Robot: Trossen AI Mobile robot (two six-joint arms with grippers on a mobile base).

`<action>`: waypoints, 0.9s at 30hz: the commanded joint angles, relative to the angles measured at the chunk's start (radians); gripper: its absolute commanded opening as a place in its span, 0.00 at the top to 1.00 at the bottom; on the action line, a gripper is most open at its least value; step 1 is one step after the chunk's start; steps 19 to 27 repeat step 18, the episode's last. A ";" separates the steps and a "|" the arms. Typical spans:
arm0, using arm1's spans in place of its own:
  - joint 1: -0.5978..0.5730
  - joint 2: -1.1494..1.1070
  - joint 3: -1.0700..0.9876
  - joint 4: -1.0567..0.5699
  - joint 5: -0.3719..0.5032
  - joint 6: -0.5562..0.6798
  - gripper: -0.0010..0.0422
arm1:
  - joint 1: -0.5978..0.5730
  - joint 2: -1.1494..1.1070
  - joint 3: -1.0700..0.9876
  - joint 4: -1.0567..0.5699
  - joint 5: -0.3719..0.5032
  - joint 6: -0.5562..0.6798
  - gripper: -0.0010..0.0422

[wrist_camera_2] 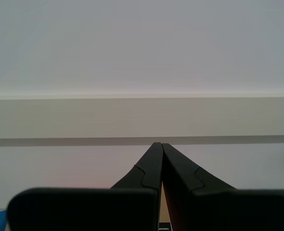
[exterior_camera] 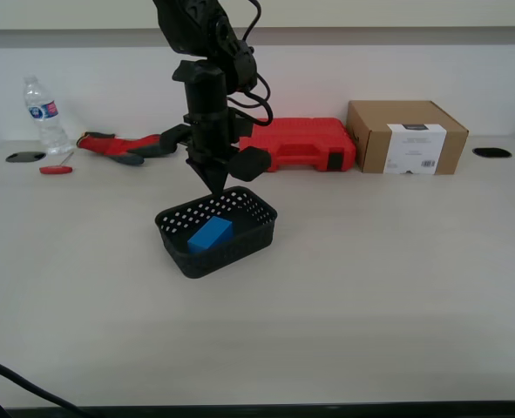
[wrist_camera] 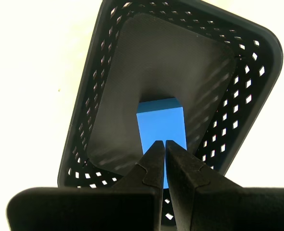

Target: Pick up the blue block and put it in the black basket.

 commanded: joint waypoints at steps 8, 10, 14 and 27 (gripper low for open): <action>0.000 0.000 0.002 0.003 0.000 0.000 0.98 | 0.000 0.000 0.000 0.007 0.005 0.000 0.98; -0.001 0.000 0.002 0.003 0.000 0.000 0.98 | 0.000 0.000 0.000 0.008 0.005 0.000 0.98; 0.000 0.000 0.002 0.003 0.000 0.000 0.98 | 0.000 0.000 0.000 0.012 0.005 0.000 0.98; 0.000 0.000 0.002 0.003 0.000 0.000 0.98 | 0.000 0.000 0.000 0.016 0.005 0.000 0.98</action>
